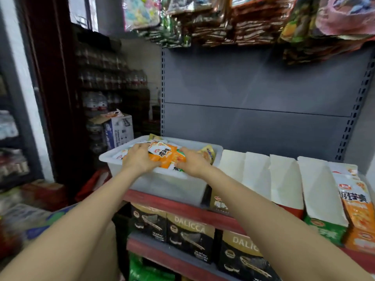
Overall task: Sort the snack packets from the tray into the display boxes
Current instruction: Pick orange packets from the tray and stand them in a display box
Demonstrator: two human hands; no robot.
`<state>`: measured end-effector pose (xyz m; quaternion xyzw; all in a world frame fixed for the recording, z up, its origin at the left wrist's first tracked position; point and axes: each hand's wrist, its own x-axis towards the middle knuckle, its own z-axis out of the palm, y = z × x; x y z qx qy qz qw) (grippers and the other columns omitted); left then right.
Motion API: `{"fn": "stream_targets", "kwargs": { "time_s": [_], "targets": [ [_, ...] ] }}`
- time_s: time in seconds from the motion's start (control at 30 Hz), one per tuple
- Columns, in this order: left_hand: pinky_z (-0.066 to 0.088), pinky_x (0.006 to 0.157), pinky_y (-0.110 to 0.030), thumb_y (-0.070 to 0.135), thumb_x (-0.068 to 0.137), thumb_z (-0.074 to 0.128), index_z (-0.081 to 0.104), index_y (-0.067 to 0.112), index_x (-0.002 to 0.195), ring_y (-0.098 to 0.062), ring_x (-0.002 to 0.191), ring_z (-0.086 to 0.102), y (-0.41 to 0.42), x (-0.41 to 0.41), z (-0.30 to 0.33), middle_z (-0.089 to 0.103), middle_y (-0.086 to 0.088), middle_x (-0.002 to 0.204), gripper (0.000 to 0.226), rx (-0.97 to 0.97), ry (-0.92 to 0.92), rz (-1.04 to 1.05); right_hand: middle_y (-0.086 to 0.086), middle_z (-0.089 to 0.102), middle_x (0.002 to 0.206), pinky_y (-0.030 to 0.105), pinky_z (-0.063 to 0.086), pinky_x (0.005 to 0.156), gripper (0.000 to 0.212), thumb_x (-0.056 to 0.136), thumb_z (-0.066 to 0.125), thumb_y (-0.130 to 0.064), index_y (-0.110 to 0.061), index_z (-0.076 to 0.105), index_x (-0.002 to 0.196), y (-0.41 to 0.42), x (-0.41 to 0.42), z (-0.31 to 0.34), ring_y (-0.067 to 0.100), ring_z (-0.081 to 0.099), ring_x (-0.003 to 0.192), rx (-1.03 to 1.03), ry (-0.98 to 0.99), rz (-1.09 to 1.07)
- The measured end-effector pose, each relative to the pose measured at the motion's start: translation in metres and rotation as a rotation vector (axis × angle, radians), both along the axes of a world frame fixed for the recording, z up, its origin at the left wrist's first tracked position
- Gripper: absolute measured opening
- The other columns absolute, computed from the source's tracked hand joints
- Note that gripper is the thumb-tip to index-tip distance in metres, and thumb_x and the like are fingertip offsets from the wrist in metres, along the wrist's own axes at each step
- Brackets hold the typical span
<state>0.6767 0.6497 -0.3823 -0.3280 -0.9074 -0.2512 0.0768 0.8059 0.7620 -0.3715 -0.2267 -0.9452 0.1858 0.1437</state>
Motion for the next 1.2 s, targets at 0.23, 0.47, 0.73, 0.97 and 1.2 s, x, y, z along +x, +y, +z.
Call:
{"fn": "stream_targets", "kwargs": {
  "time_s": [0.23,0.47,0.73,0.97,1.2],
  "targets": [
    [0.039,0.091,-0.034,0.056,0.073,0.063,0.055,0.025,0.123,-0.026,0.118,0.05,-0.006,-0.021,-0.012,0.058,-0.004,0.124,0.059,-0.003,-0.095,0.053,0.006,0.032,0.151,0.03,0.028,0.106,0.065,0.092,0.056,-0.036,-0.014,0.029,0.146,-0.008,-0.037,0.001,0.026,0.033,0.136,-0.057,-0.132,0.046],
    [0.034,0.098,-0.034,0.049,0.074,0.066,0.057,0.029,0.124,-0.025,0.12,0.048,-0.005,-0.023,-0.016,0.06,-0.001,0.123,0.055,0.064,-0.084,0.062,0.018,0.06,0.113,0.036,0.042,0.084,0.037,0.085,0.066,-0.03,-0.002,0.06,0.108,-0.009,-0.055,-0.007,0.031,0.053,0.108,-0.011,-0.05,-0.029],
    [0.039,0.071,-0.032,0.041,0.077,0.063,0.06,0.016,0.081,-0.025,0.085,0.059,-0.006,-0.018,-0.016,0.061,-0.002,0.078,0.026,0.097,-0.045,0.027,0.018,0.059,0.104,0.034,0.04,0.071,0.031,0.09,0.059,-0.017,-0.013,0.041,0.066,-0.011,-0.054,-0.006,0.03,0.055,0.091,0.137,0.067,-0.109],
    [0.037,0.063,-0.035,0.016,0.096,0.043,0.059,0.003,0.094,-0.038,0.09,0.059,-0.004,-0.009,-0.008,0.064,-0.019,0.094,0.02,-0.073,0.334,-0.072,0.018,0.062,0.107,0.03,0.039,0.069,0.013,0.089,0.06,-0.014,-0.009,0.048,0.087,-0.011,-0.05,-0.007,0.031,0.058,0.095,0.088,0.021,-0.153],
    [0.042,0.062,-0.04,0.03,0.1,0.039,0.056,0.006,0.109,-0.037,0.08,0.061,-0.02,0.003,-0.004,0.067,-0.018,0.083,0.031,0.269,0.372,-0.169,0.01,0.064,0.096,0.032,0.046,0.08,0.014,0.093,0.055,-0.014,-0.007,0.063,0.1,-0.009,-0.047,-0.003,0.022,0.061,0.086,-0.115,0.303,-0.088]
  ]
}}
